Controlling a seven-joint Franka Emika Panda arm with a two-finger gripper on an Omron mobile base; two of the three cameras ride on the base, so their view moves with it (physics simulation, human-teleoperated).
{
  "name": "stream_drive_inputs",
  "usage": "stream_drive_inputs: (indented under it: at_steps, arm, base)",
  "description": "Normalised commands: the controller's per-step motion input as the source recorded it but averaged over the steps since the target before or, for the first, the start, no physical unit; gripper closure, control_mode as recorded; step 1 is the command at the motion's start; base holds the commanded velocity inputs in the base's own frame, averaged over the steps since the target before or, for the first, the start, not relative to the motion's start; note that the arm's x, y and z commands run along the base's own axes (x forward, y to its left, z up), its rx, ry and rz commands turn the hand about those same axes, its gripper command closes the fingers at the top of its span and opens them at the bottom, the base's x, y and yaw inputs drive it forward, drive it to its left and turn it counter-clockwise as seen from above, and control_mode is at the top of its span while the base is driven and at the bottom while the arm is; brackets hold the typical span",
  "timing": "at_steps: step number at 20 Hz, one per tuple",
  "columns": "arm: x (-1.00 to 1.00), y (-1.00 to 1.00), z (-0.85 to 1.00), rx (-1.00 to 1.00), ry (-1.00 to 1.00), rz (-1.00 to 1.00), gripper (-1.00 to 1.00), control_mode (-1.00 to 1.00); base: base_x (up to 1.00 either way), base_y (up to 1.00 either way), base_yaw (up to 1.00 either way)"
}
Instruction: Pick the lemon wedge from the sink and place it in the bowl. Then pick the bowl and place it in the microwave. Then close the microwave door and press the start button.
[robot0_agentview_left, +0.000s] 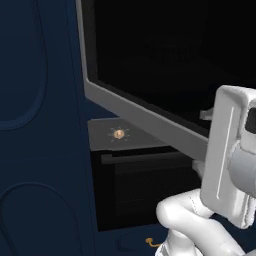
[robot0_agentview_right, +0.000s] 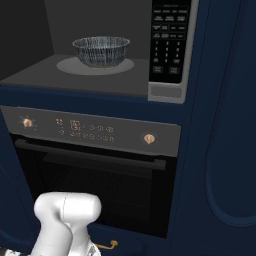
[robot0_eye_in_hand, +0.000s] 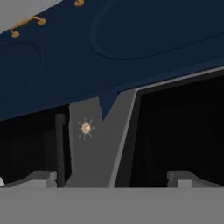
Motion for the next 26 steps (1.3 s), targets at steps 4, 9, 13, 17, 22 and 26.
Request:
stream_drive_inputs:
  at_steps: [4,9,13,17,22,26]
  arm:
    - [0.15,-0.59,0.00,0.07,0.33,0.49,-1.00,-1.00]
    - [0.87,-0.67,0.00,0.10,0.15,0.31,-1.00,-1.00]
    - [1.00,-0.16,0.00,0.00,0.03,-0.04,-1.00,-1.00]
    - [1.00,-0.01,-0.01,-0.08,0.00,-0.27,-1.00,-1.00]
    - [0.99,-0.25,0.00,-0.02,0.00,-0.29,-1.00,-1.00]
    - [0.81,-0.50,0.00,0.00,0.00,-0.17,-1.00,-1.00]
  base:
    - [0.00,0.00,0.00]
    - [0.00,0.00,0.00]
    - [0.00,0.00,0.00]
    - [0.00,0.00,0.00]
    - [0.00,0.00,0.00]
    - [0.00,0.00,0.00]
